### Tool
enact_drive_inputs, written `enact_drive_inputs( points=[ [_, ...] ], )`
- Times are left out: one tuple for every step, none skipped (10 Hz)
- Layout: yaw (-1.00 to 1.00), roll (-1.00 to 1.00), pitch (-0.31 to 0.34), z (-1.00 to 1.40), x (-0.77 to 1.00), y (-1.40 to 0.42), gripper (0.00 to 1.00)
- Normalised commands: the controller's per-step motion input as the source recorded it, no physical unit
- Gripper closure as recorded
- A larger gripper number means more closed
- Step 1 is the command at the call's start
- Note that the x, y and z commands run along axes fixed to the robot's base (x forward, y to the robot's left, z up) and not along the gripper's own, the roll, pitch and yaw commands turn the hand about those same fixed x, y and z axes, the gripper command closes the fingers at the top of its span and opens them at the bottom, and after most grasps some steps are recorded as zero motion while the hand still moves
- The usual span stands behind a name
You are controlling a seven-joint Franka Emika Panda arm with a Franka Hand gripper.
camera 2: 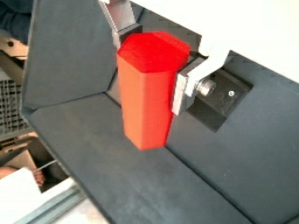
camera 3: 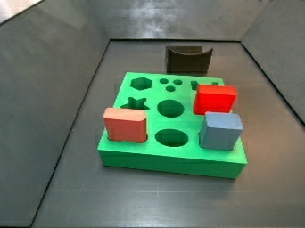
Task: Pick up the hexagon object. Move up. Place the hexagon object on the fixture. Regrasp the hexagon object. Move to above the board. Insert the hexagon object.
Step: Move to above the board.
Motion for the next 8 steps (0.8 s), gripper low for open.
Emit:
enact_drive_inputs(
  points=[
    [0.11, -0.05, 0.01, 0.53, 0.01, -0.02, 1.0],
    [0.09, -0.05, 0.008, 0.37, 0.0, -0.01, 1.0],
    [-0.02, -1.0, -0.033, 0.16, -0.67, -1.0, 1.0],
    [-0.02, -1.0, -0.035, 0.13, -0.67, -1.0, 1.0],
    [-0.02, -1.0, -0.057, 0.15, -0.72, -1.0, 1.0],
    [-0.02, -1.0, -0.066, 0.13, -0.74, -1.0, 1.0],
    [-0.02, -1.0, -0.082, 0.14, -0.78, -1.0, 1.0],
    [-0.01, -1.0, -0.088, 0.14, -0.8, -1.0, 1.0]
  ],
)
